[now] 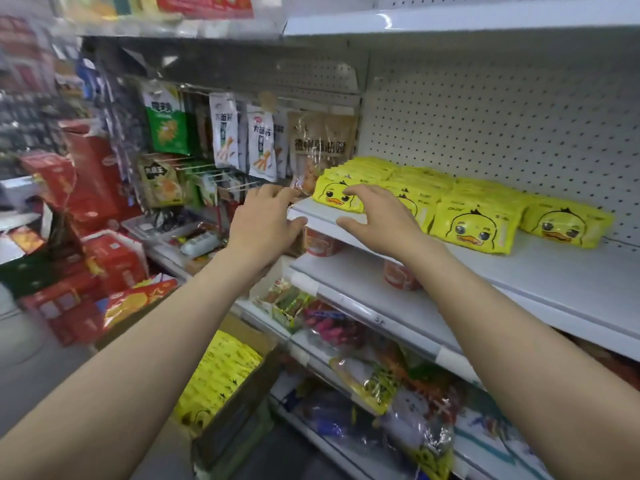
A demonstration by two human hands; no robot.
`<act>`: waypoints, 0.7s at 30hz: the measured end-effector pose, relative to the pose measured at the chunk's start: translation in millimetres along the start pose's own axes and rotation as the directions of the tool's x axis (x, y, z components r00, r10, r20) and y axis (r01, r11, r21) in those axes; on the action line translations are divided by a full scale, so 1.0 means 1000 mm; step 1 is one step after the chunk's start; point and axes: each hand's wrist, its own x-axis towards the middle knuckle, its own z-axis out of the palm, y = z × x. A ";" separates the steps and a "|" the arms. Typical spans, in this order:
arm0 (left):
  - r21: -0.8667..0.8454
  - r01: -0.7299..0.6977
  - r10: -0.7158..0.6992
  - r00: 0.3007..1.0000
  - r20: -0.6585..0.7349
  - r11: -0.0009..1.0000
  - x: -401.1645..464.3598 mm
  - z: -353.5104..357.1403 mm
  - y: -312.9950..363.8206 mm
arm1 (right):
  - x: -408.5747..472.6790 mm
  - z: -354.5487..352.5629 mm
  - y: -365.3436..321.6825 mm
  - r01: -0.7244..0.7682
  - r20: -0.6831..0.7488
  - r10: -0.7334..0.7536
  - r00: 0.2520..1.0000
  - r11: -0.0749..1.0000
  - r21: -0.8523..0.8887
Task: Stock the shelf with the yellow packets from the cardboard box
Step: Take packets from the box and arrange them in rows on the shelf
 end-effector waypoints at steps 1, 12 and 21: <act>0.016 0.017 -0.017 1.000 -0.006 1.000 -0.003 -0.002 -0.014 | 0.008 0.008 -0.011 0.017 0.012 -0.017 1.000 1.000 0.005; 0.108 0.173 -0.185 0.975 0.121 0.979 0.003 0.049 -0.214 | 0.124 0.167 -0.116 0.078 0.225 -0.097 0.969 0.993 0.094; 0.019 0.229 -0.200 0.805 0.558 0.973 -0.022 0.179 -0.379 | 0.165 0.372 -0.157 -0.136 0.570 0.057 0.820 0.986 0.096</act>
